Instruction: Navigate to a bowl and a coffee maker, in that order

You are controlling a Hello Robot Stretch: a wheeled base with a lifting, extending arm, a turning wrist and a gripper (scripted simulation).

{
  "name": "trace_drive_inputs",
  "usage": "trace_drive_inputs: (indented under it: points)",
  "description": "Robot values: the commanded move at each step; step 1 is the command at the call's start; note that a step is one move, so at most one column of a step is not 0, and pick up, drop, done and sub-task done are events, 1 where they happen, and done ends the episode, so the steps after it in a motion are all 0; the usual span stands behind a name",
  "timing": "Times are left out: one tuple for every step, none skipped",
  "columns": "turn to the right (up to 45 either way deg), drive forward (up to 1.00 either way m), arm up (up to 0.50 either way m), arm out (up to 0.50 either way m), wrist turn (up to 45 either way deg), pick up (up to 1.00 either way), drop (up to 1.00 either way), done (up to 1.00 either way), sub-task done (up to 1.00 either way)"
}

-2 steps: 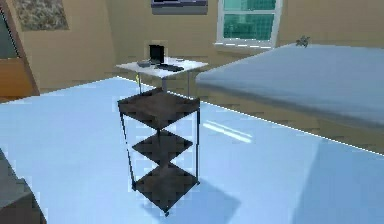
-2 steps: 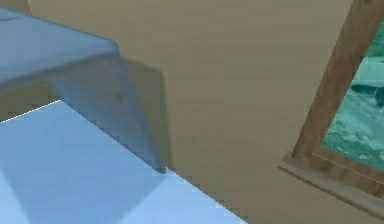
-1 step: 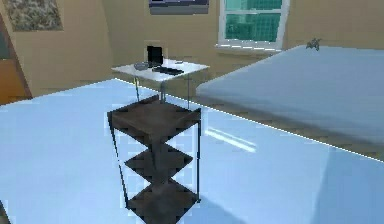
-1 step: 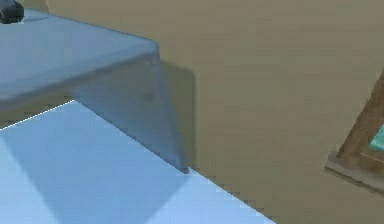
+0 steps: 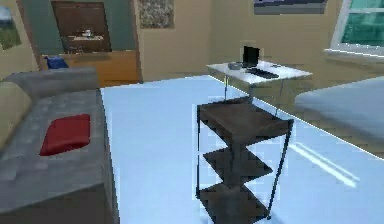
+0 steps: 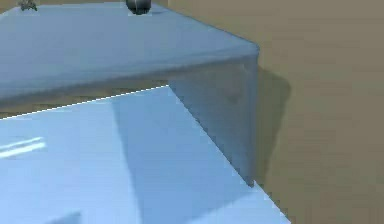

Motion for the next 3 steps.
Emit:
trace_drive_inputs:
  points:
    - [0.0,0.85,0.00,0.00,0.0,0.00,0.00,0.00,0.00]
    - [-27.0,0.00,0.00,0.00,0.0,0.00,0.00,0.00,0.00]
    - [0.0,1.00,0.00,0.00,0.0,0.00,0.00,0.00,0.00]
